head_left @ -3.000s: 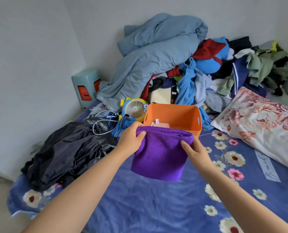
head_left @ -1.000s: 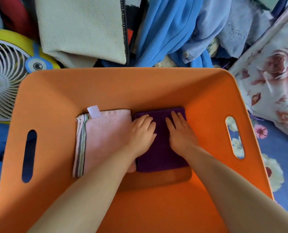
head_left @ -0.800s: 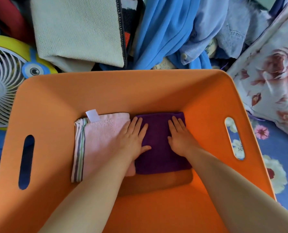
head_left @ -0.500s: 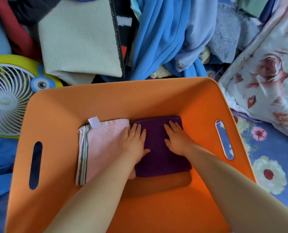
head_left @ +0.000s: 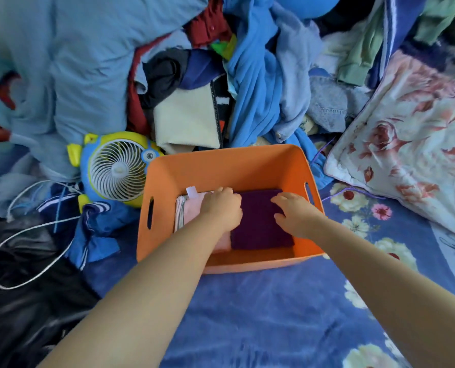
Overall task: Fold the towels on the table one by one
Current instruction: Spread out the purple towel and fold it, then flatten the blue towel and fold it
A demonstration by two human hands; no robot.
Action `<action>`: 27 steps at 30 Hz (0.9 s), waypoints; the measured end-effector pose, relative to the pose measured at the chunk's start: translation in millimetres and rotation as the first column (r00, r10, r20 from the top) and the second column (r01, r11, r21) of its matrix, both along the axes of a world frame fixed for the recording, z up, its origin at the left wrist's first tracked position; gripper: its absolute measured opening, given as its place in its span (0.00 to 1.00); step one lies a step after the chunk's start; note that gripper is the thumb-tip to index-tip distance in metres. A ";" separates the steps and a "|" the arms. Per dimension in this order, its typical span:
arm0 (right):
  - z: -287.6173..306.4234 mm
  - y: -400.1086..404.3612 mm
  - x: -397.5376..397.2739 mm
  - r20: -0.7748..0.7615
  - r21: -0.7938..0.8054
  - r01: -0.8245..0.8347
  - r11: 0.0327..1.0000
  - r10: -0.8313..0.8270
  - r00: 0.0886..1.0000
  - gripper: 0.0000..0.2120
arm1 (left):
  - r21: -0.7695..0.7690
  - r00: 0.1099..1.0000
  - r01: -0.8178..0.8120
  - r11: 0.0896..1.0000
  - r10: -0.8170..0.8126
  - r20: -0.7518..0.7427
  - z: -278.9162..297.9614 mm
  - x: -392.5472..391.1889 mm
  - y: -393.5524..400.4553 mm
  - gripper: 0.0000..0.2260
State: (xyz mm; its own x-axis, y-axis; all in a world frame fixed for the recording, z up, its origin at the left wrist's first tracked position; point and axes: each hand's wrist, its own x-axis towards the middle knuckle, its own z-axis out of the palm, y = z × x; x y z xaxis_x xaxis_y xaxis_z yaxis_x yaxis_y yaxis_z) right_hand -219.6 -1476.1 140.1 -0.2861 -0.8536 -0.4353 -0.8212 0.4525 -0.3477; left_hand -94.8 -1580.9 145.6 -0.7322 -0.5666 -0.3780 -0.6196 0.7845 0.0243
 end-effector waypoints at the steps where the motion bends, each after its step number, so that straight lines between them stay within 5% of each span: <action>1: 15.4 6.6 4.5 -0.001 -0.025 -0.010 1.000 0.010 1.000 0.22 | -0.001 1.000 -0.018 1.000 0.018 -0.021 17.4 5.5 7.6 0.14; 10: 142.6 88.0 41.0 -0.063 -0.198 0.023 0.980 -0.036 0.997 0.20 | -0.159 0.990 -0.071 0.985 0.050 -0.129 152.0 62.2 90.7 0.14; 20: 245.1 231.5 80.6 -0.229 -0.324 0.174 0.930 -0.256 0.939 0.19 | -0.329 0.984 0.109 0.938 -0.150 -0.100 258.3 92.0 203.2 0.13; 27: 301.1 359.8 149.7 -0.387 -0.434 0.255 0.864 -0.434 0.814 0.17 | -0.411 0.925 0.260 0.874 -0.348 -0.154 309.3 126.5 297.7 0.12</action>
State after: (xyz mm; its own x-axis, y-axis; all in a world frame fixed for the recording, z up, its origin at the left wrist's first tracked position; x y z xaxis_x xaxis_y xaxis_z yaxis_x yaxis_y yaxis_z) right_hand -69.9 -1116.3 441.2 -0.6778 -0.7242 0.1270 -0.7345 0.6591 -0.1618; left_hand 31.6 -1283.1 454.9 -0.9295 -0.3688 0.0059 -0.3621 0.9093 -0.2048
